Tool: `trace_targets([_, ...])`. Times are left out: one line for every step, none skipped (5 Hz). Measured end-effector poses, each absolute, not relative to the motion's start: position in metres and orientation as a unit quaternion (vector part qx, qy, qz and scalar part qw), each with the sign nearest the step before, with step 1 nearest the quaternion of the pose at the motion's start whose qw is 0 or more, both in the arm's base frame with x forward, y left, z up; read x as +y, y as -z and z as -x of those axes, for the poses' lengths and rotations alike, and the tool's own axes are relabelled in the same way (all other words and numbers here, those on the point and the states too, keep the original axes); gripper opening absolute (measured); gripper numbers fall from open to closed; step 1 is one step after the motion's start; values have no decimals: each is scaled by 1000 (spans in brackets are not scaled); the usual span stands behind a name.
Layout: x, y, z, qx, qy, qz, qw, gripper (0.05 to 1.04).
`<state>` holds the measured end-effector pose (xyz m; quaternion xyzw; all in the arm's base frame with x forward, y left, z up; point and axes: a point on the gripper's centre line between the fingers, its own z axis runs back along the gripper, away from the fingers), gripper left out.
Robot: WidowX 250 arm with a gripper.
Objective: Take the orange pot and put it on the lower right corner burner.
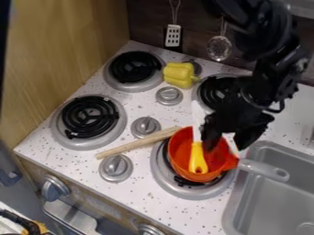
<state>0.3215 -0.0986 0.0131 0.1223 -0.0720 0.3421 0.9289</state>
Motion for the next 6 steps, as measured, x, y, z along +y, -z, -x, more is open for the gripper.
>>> trace_targets([-93, -24, -331, -75, -333, -132, 931, 999])
trace_targets([-72, -40, -348, -89, -276, -145, 946, 999])
trace_targets([-26, -58, -361, -142, -163, -140, 966, 999])
trace_targets([-2, -53, -364, -173, -129, -135, 967, 999])
trace_targets([26, -52, -370, -184, -111, -129, 968, 999])
trace_targets([46, -60, -378, -168, -92, -126, 973, 999])
